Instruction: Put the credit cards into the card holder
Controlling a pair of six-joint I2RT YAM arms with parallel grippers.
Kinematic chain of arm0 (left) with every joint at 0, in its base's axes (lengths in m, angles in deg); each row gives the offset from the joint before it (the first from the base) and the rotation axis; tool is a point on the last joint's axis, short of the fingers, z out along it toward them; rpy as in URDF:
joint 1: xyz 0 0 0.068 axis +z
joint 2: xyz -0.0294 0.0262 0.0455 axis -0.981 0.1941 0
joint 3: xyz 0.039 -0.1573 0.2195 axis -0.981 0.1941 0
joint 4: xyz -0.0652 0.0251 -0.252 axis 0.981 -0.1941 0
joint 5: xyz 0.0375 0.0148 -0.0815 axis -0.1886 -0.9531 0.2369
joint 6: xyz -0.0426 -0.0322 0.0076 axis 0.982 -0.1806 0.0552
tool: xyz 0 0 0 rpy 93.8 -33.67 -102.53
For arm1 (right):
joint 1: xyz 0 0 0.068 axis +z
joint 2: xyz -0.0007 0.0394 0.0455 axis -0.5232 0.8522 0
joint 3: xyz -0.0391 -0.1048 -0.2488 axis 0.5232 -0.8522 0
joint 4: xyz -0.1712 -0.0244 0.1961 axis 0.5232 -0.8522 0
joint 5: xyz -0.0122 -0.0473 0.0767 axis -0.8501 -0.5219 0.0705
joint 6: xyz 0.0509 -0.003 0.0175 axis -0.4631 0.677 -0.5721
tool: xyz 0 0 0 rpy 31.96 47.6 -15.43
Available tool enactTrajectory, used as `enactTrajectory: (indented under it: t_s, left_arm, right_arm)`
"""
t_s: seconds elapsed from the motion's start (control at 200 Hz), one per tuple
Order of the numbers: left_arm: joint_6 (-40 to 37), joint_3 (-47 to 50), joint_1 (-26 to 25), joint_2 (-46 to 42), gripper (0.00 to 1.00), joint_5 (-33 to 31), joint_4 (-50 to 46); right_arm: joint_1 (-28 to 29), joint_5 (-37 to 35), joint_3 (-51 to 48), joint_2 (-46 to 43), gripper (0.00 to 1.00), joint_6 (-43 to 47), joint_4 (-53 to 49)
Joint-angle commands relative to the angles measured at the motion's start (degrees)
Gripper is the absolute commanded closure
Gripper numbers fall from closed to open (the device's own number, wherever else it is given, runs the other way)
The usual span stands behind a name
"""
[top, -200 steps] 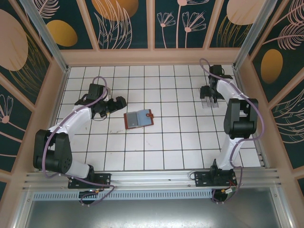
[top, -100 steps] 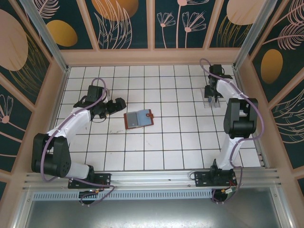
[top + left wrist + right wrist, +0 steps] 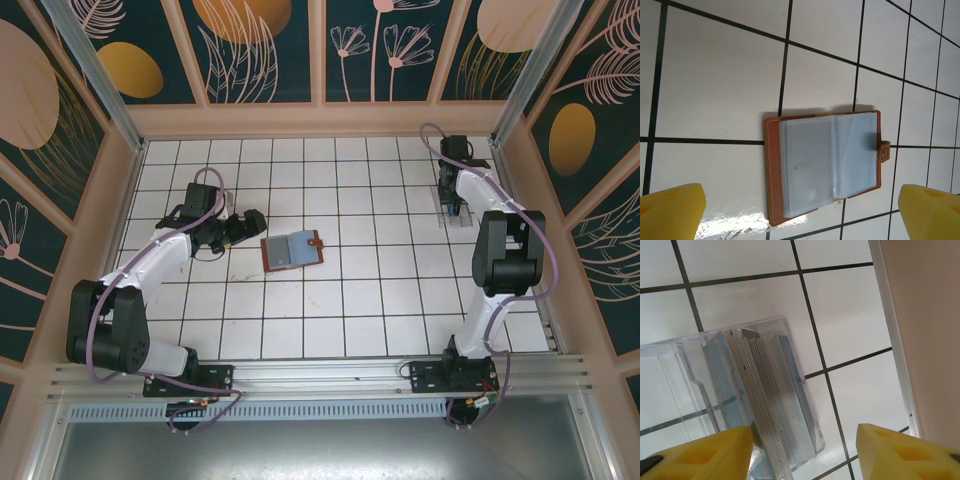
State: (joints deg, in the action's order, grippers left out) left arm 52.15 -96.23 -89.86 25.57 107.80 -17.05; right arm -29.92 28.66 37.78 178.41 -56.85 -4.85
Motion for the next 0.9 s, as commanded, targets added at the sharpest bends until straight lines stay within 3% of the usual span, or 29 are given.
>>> enactTrajectory:
  t_s: [0.0,0.24,0.586,0.681,0.771,0.896]
  left_arm:
    - [0.4,0.1,0.1,0.2,0.01,1.3,0.3]
    - [0.8,0.3,0.1,1.1,0.01,2.2,1.3]
    - [0.6,0.8,0.1,2.0,0.01,2.6,1.5]
    - [0.6,1.0,0.1,2.0,0.01,2.8,1.6]
    - [0.6,1.1,0.1,2.0,0.01,2.7,1.6]
    - [0.6,1.0,0.1,2.1,0.01,2.7,1.5]
  right_arm:
    - [0.1,-1.7,-0.1,-1.1,0.49,0.1,0.1]
    - [-0.3,1.1,0.0,-0.6,0.69,0.1,-0.3]
    - [-0.8,4.4,-0.1,-0.3,0.79,-0.3,-1.0]
    - [-1.1,5.3,0.4,-0.3,0.85,-0.5,-1.4]
    - [-1.1,5.8,0.6,-0.7,0.99,-0.7,-1.5]
    - [-1.2,6.9,0.5,-2.0,1.00,-1.0,-1.3]
